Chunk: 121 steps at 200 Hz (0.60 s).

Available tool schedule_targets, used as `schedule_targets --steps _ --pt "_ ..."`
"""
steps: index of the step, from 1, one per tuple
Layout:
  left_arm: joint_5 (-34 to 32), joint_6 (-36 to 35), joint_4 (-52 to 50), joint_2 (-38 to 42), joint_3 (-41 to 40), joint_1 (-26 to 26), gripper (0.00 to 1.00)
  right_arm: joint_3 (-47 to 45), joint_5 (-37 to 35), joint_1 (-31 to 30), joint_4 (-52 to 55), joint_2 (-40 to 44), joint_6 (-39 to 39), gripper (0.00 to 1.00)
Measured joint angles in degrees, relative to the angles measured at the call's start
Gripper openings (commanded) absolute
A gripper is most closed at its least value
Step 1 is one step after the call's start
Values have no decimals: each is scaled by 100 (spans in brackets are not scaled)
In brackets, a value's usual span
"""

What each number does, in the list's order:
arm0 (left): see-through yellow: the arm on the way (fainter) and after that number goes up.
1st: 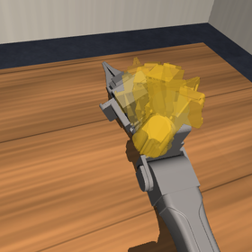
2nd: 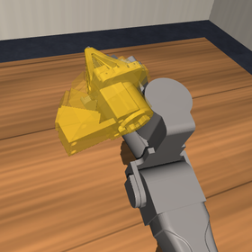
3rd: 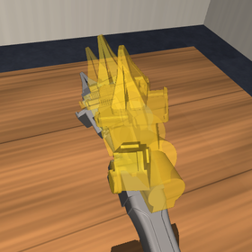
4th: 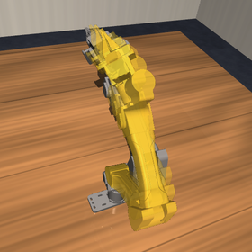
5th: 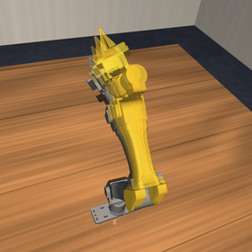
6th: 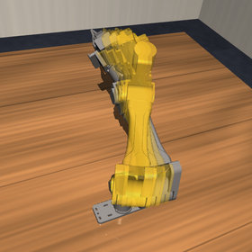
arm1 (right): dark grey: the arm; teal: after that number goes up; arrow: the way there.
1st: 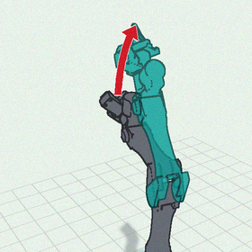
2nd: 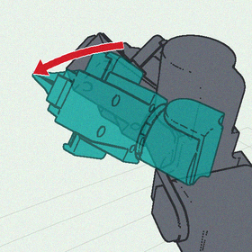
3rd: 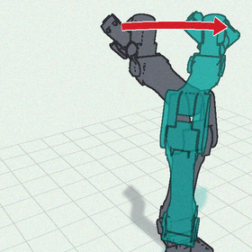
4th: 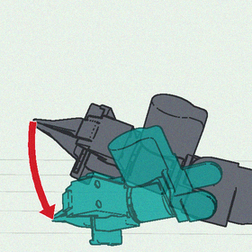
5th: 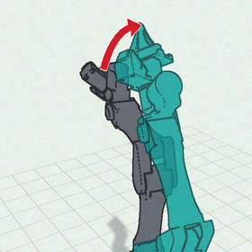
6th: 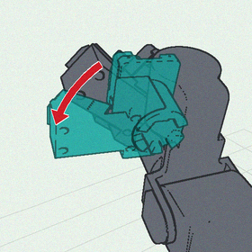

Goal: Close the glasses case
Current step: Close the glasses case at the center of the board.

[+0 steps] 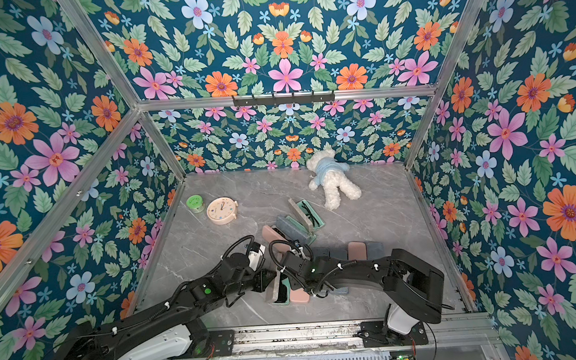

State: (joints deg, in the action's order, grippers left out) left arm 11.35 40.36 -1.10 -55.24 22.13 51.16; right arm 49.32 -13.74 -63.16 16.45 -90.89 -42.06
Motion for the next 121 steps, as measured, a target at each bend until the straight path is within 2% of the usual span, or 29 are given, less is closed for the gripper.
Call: schedule_targets --steps 121 --pt "151 92 409 -195 -101 13 11 -129 -15 0 -212 63 -90 22"
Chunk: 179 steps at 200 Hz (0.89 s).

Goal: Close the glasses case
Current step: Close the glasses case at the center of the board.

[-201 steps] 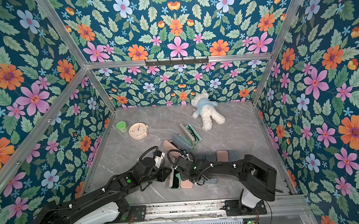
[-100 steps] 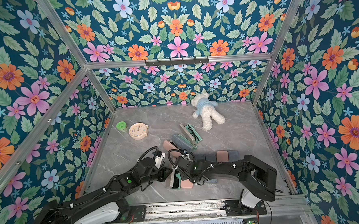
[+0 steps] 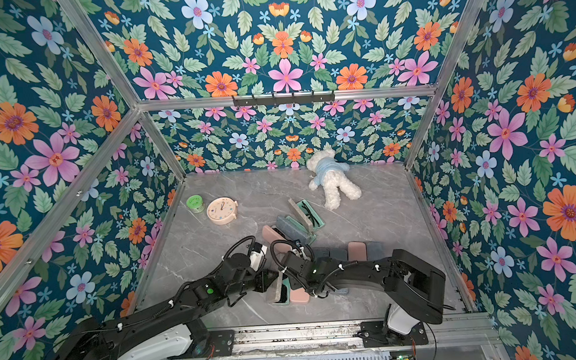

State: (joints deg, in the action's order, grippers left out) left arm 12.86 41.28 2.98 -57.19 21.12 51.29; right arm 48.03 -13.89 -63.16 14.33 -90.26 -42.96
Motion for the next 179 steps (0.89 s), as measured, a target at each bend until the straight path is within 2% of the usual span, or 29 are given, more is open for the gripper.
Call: schedule_targets --steps 179 --pt "66 42 212 -153 -42 0 10 -48 -9 0 -90 9 -17 22"
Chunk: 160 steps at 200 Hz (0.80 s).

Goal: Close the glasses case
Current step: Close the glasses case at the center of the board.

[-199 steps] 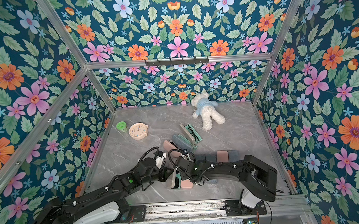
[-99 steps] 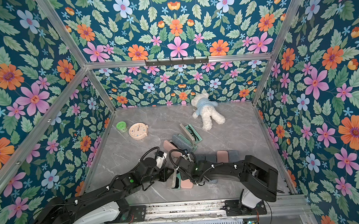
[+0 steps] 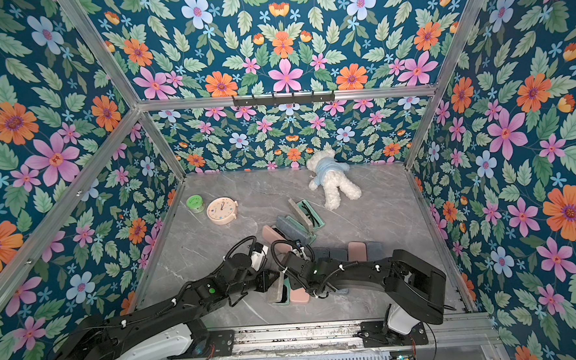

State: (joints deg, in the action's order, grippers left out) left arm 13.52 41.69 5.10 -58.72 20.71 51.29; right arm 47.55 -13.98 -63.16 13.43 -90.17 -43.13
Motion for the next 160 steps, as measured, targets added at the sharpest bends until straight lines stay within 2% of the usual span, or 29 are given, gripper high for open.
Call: schedule_targets --steps 77,144,160 --pt "-15 22 149 -181 -33 72 9 -33 2 0 -31 24 -4 22" --pt "-17 68 216 -704 -39 319 7 -109 48 17 -127 98 -20 23" --pt "-63 87 164 -616 -4 332 10 -155 168 72 -127 181 -17 23"
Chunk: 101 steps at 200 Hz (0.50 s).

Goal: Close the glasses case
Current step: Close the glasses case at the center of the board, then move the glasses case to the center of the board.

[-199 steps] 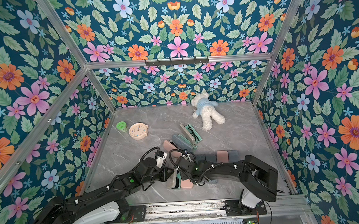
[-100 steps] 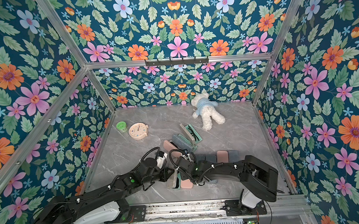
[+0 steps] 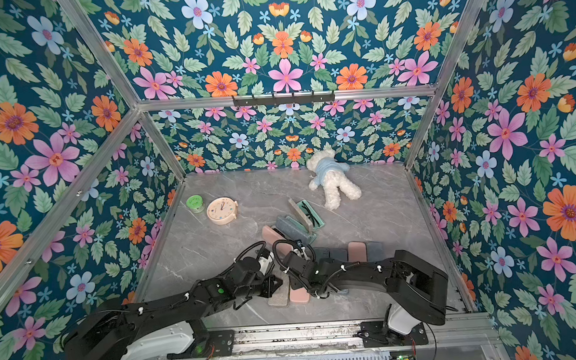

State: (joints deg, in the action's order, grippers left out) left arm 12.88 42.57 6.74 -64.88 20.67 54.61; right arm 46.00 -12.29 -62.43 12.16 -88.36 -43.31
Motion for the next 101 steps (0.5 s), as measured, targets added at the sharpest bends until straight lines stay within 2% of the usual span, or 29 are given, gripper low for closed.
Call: schedule_targets --steps 19,39,54,74,101 --pt "-151 9 -271 396 254 13 21 -96 201 90 151 236 9 26" --pt "-387 -87 -621 887 699 13 56 -116 317 186 297 654 122 36" --pt "-638 -140 -994 1182 1034 13 73 -85 356 232 352 992 223 52" --pt "-1093 -223 -1596 1462 1399 -15 84 0 485 297 479 1429 452 72" --pt "-1659 -240 -2249 1563 1598 -90 90 319 859 647 616 1606 866 80"
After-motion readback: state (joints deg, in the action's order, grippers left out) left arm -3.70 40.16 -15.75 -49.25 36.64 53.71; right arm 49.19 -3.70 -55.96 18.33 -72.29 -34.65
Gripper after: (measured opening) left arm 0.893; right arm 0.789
